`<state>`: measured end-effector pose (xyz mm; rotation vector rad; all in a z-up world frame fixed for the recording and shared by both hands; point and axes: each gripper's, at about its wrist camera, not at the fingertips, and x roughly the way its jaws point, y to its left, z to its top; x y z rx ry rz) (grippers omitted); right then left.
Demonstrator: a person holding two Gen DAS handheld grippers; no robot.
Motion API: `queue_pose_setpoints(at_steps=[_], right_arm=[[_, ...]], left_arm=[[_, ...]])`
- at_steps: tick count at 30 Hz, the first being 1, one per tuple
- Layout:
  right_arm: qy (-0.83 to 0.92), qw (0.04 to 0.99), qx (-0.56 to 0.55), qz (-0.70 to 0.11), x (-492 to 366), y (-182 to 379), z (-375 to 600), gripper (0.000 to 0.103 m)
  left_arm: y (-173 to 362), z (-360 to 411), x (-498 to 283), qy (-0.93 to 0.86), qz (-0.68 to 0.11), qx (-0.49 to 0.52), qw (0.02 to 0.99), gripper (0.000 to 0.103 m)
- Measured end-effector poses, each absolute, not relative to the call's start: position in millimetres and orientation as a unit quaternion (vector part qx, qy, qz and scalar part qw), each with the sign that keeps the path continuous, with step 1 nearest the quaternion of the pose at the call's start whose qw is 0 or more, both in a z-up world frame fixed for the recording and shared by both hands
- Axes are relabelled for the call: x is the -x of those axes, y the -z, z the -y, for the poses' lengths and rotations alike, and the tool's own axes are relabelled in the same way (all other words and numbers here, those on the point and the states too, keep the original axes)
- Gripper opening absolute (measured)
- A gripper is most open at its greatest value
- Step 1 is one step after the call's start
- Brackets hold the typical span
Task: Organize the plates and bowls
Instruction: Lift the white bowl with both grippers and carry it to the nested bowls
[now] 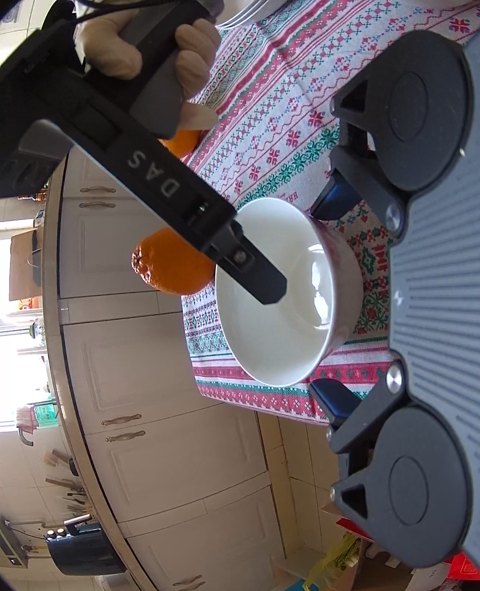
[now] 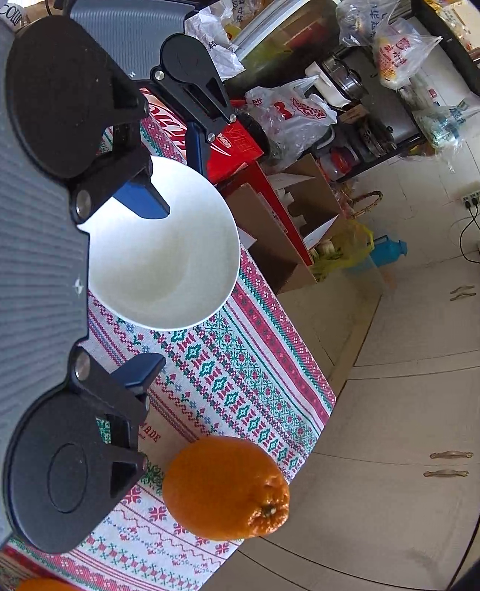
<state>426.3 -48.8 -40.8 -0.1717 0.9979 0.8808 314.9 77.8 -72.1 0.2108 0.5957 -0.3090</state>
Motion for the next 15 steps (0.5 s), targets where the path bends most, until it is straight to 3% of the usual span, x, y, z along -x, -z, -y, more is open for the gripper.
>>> queue_pose_setpoints(at_steps=[6,15], right_arm=[[-0.42,0.778,0.067,-0.462,-428.3,43.4,47.9,0.073],[-0.424,0.776,0.067,-0.462,-424.9,41.4,45.5,0.071]], left_arm=[[71.9,-75.5,-313.2,0.156,-0.286,-0.108,0.939,0.087],[70.4,-77.2,-312.7,0.158,-0.288,-0.107,0.938,0.086]])
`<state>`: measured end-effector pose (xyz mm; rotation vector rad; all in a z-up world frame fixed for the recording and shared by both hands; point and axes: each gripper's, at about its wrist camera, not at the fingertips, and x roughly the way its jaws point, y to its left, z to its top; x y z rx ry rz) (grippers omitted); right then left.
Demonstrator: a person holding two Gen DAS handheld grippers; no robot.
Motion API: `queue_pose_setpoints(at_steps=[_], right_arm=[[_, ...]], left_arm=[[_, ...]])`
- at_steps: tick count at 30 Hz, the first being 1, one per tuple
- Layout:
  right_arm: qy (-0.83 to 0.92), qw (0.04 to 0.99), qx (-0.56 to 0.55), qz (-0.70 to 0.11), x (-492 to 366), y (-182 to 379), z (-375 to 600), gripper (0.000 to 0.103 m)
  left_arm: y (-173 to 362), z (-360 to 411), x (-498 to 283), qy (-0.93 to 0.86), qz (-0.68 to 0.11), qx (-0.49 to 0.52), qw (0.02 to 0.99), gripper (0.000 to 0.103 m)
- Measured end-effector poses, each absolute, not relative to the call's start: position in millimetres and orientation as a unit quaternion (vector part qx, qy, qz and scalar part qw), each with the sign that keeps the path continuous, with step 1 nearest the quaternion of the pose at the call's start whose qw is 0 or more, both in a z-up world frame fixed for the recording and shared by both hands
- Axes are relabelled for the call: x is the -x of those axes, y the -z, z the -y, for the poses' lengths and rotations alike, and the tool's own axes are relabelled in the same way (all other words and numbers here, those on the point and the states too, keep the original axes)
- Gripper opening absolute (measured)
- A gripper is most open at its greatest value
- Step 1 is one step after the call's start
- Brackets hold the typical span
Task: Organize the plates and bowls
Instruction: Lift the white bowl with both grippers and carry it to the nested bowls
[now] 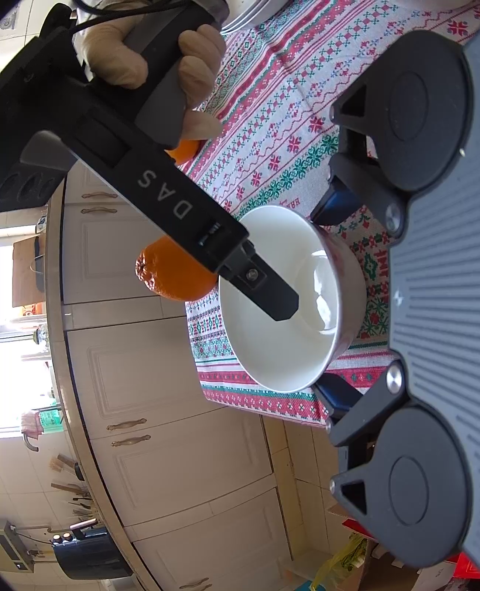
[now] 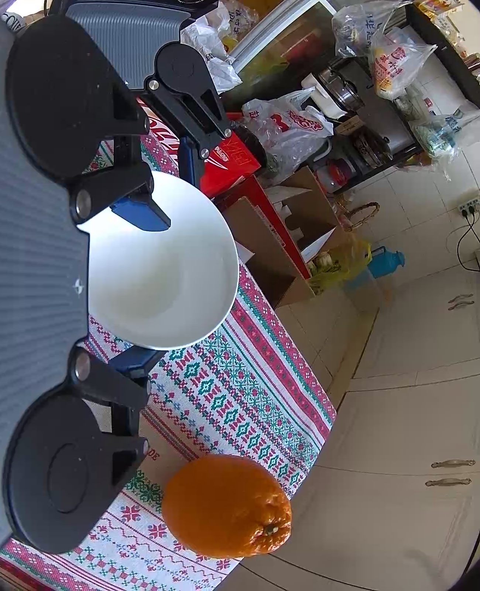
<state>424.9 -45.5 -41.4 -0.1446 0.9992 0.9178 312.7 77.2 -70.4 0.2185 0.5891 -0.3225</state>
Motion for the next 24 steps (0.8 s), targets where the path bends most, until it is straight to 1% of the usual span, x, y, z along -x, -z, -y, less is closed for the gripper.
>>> queue_pose_setpoints(at_steps=[10,24], right_arm=[[-0.423,0.781,0.064,-0.455,-406,29,54,0.071],[-0.431,0.787,0.068,-0.436,-332,-1,76,0.072]], left_arm=[[54,-69,-295,0.16,-0.29,-0.114,0.937,0.086],[27,-54,-231,0.164,-0.3,-0.11,0.933,0.087]])
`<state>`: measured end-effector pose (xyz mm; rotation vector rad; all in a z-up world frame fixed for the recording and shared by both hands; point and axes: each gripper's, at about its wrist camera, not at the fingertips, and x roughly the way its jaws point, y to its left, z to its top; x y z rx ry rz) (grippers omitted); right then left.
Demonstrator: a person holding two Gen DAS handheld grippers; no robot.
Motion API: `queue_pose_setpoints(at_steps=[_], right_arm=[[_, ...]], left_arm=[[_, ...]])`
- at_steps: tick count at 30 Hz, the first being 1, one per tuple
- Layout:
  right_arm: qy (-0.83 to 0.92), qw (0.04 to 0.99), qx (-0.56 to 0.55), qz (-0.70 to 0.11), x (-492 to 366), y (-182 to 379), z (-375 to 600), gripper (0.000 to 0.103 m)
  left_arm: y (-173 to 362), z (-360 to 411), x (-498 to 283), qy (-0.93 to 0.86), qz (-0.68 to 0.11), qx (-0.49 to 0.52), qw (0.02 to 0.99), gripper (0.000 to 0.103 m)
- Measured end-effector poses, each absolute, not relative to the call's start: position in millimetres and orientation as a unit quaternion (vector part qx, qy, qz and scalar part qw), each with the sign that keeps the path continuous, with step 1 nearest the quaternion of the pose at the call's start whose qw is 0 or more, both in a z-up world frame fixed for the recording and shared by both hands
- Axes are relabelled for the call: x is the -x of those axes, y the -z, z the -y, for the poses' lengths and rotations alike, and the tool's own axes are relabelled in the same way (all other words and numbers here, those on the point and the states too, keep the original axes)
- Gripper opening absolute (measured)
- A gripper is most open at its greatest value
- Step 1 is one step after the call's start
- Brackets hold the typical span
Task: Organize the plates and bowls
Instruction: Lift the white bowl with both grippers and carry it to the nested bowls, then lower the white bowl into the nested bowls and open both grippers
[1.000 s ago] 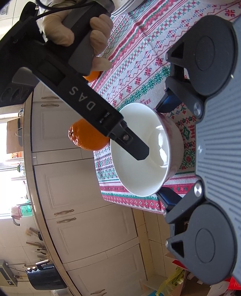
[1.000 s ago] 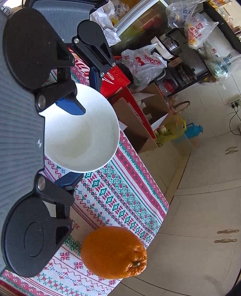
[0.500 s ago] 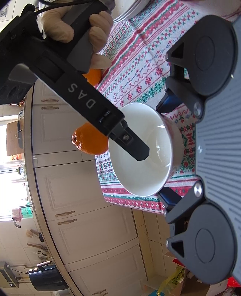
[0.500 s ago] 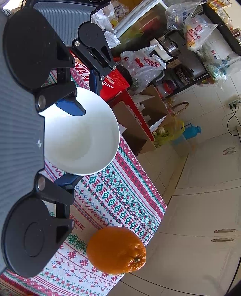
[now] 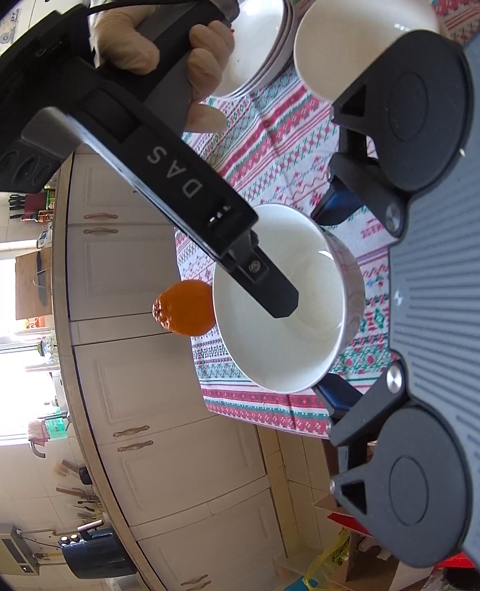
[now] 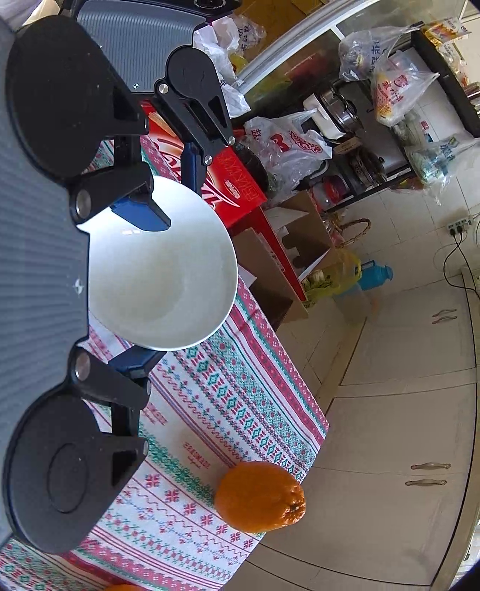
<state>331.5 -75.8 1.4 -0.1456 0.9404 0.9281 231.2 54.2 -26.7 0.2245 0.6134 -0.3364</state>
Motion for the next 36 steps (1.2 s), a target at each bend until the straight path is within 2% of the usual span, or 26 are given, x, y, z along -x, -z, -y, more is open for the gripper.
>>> queue_pose_setpoints(at_steps=[23,36], right_arm=[[-0.415,0.816,0.053,-0.399,-230,-41,126,0.072],[-0.372,0.834,0.048,-0.404,-185,-34,171,0.072]], left_arm=[[-13,-25,-151,0.201,-0.282,-0.11,0.932,0.087],[-5,11,-126,0.255,-0.296,-0.111,0.914,0.087]])
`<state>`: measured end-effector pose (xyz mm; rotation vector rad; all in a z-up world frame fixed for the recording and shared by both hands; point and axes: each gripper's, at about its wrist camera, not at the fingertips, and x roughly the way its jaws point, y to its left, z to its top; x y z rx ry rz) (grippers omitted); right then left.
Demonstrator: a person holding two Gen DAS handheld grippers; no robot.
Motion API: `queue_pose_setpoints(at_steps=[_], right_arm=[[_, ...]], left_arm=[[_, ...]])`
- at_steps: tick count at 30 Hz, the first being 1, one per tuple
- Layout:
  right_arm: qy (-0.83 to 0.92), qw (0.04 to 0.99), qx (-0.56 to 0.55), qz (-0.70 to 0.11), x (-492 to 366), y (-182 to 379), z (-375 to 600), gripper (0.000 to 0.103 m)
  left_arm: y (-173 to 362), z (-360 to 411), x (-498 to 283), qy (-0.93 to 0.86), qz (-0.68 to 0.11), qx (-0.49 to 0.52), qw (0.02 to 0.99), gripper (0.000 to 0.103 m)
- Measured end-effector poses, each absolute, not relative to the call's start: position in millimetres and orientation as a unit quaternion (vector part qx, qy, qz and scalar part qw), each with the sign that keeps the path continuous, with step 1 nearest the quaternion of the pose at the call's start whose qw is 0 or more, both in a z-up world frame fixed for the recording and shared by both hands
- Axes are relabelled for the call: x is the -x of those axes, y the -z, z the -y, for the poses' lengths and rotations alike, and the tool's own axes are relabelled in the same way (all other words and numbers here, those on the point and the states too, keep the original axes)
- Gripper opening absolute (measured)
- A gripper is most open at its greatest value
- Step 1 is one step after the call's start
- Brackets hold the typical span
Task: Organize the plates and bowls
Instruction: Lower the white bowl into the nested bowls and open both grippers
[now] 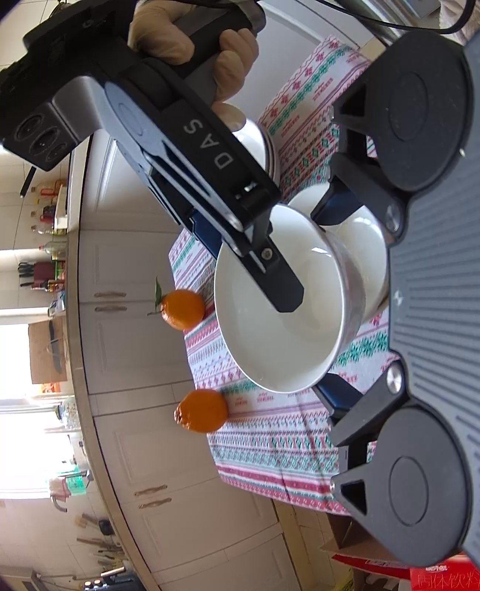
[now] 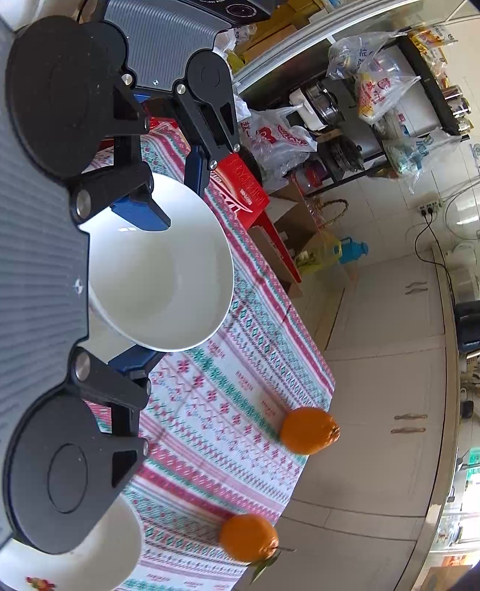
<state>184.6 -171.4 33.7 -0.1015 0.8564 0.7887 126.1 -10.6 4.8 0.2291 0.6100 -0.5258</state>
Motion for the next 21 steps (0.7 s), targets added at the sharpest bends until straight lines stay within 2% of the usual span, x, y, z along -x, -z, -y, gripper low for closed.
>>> queue_pose_setpoints(at_steps=[21], right_arm=[[-0.354,0.84,0.026,-0.411,-163,-12,192,0.072]], left_arm=[[10,27,-118,0.271,-0.315,-0.11,0.903,0.087]])
